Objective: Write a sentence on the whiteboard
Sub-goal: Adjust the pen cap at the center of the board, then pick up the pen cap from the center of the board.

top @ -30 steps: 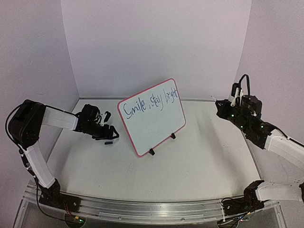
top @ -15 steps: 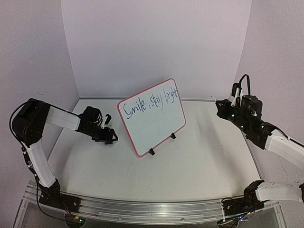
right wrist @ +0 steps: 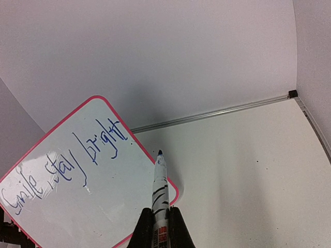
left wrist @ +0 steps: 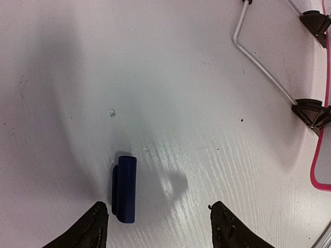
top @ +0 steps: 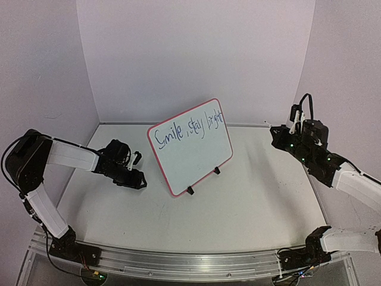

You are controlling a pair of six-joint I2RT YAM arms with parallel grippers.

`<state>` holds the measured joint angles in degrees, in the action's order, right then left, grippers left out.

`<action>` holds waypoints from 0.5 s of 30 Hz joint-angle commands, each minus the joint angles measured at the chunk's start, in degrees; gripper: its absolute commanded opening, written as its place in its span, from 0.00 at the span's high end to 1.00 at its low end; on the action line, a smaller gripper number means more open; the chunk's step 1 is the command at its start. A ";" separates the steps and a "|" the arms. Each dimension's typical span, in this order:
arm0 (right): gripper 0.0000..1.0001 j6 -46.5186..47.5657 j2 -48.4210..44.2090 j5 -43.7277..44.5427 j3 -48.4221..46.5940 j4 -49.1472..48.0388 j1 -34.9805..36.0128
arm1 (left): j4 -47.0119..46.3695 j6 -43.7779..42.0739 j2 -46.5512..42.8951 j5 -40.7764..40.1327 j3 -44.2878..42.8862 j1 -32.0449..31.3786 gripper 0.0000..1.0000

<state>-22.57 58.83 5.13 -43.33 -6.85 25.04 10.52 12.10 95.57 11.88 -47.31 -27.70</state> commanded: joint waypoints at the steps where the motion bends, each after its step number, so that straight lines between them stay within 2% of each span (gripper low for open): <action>1: 1.00 -0.11 0.24 0.08 -0.79 -0.44 -0.25 | 1.25 0.91 -2.93 -5.82 0.76 -0.60 0.34; 2: 1.00 -0.11 0.24 0.10 -0.86 -0.44 -0.25 | 1.25 0.87 -2.79 -6.57 0.73 -0.74 0.36; 6: 1.00 -0.02 0.23 0.15 -0.88 -0.45 -0.21 | 1.74 0.03 -2.00 -7.65 -0.41 -1.59 0.54; 15: 1.00 -0.11 0.15 0.41 -0.71 -0.44 -0.23 | 3.12 -1.20 0.74 -10.19 -2.36 -2.68 0.61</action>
<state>-22.57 58.83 5.13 -43.33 -6.61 25.04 12.58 11.77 95.24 3.99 -47.35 -29.89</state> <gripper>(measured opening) 0.066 0.412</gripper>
